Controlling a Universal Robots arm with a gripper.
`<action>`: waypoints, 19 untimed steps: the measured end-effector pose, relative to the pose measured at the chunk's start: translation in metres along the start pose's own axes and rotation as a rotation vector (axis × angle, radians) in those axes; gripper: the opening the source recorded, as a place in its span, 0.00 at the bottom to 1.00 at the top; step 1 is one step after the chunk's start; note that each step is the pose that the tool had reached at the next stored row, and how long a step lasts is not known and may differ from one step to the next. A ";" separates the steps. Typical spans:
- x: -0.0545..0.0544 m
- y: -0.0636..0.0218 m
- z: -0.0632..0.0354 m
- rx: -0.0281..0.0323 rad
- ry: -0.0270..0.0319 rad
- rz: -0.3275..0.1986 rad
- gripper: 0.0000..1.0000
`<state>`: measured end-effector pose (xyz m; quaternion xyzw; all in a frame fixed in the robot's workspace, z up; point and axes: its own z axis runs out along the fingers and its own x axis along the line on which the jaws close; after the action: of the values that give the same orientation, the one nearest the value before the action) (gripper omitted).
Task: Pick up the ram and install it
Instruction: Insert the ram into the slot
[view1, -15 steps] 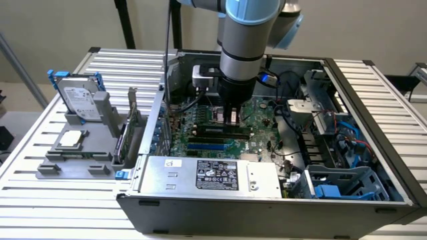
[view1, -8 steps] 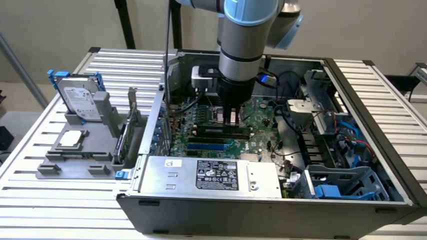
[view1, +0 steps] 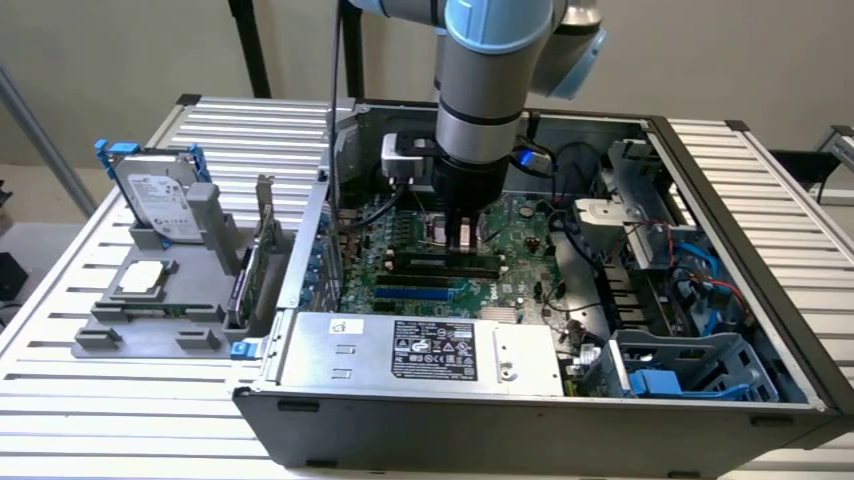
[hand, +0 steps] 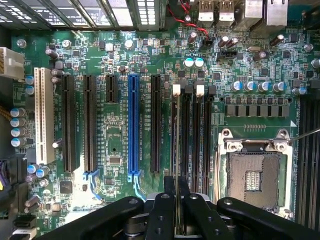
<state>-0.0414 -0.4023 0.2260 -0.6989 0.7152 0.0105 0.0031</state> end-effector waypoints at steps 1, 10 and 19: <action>0.000 0.0001 0.0002 0.0002 -0.0001 0.000 0.14; -0.001 0.0003 0.0020 0.0008 0.0000 0.000 0.14; -0.001 0.0006 0.0035 0.0010 -0.0001 0.000 0.15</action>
<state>-0.0420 -0.4008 0.2226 -0.6988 0.7152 0.0102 0.0035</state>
